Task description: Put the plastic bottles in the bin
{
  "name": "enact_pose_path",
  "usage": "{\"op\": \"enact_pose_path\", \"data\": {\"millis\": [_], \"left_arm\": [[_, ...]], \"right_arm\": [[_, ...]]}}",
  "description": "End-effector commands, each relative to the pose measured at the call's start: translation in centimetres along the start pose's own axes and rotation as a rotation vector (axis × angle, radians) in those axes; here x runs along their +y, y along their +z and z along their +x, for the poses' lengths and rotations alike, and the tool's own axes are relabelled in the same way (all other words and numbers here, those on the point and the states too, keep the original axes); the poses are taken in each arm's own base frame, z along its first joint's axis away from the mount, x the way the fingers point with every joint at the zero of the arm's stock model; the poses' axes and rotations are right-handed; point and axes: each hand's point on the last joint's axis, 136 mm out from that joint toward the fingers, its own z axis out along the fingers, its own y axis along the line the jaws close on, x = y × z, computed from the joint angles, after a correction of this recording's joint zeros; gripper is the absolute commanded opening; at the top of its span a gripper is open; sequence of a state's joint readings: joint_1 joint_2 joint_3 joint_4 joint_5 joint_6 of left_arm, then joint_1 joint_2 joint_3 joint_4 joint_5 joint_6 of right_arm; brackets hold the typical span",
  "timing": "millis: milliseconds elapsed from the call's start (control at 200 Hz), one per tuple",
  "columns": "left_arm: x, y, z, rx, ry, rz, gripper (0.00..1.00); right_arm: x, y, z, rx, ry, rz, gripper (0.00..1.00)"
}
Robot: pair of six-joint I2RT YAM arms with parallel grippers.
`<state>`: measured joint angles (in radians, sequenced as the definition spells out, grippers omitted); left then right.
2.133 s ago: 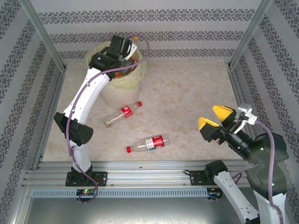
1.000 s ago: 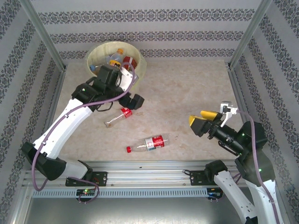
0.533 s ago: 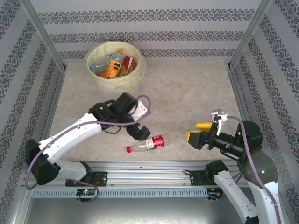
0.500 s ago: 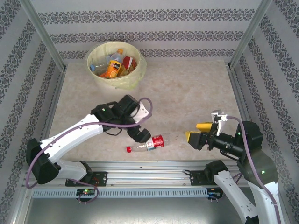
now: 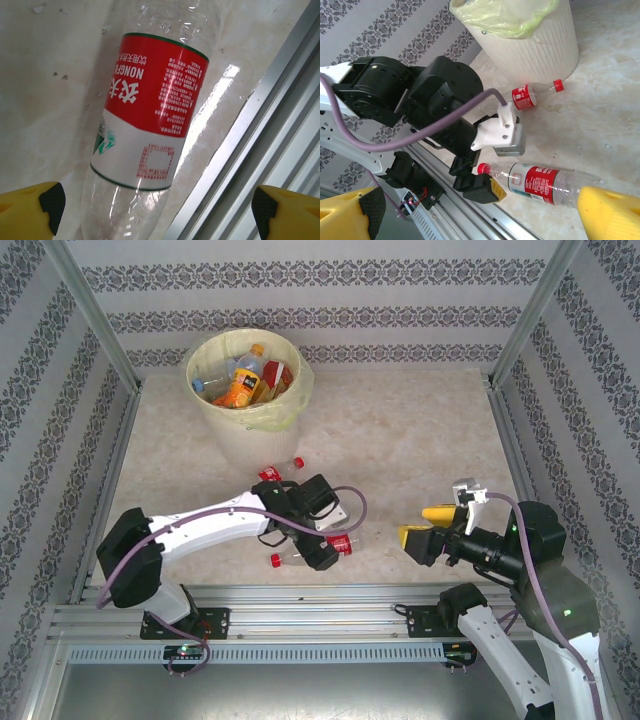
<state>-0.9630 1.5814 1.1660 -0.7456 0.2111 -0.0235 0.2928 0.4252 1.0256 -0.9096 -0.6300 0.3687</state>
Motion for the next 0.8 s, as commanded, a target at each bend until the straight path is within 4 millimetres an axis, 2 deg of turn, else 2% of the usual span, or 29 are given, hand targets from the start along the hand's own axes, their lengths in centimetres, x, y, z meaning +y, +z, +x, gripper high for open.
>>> {"op": "enact_pose_path", "data": {"millis": [0,335,455,580,794], "left_arm": [[-0.4,1.4,-0.5,0.004,0.066,-0.02,0.95],[-0.4,4.8,1.4,0.126,0.119,-0.074,0.93],[-0.3,5.5,1.9,0.147,0.1,-0.084,0.87],[-0.1,5.6,1.8,0.142,0.081,-0.1,0.77],[0.4,5.9,2.2,0.153,0.054,-0.125,0.67]], "right_arm": [[0.8,-0.6,-0.1,-0.013,-0.029,-0.021,0.98],[0.7,-0.4,0.0,-0.013,-0.018,-0.025,0.98],[0.6,-0.4,0.2,-0.013,-0.015,-0.025,0.98],[0.6,-0.4,0.2,-0.014,-0.014,-0.025,0.98],[0.4,-0.3,0.3,-0.014,-0.011,-0.025,0.98]]}}
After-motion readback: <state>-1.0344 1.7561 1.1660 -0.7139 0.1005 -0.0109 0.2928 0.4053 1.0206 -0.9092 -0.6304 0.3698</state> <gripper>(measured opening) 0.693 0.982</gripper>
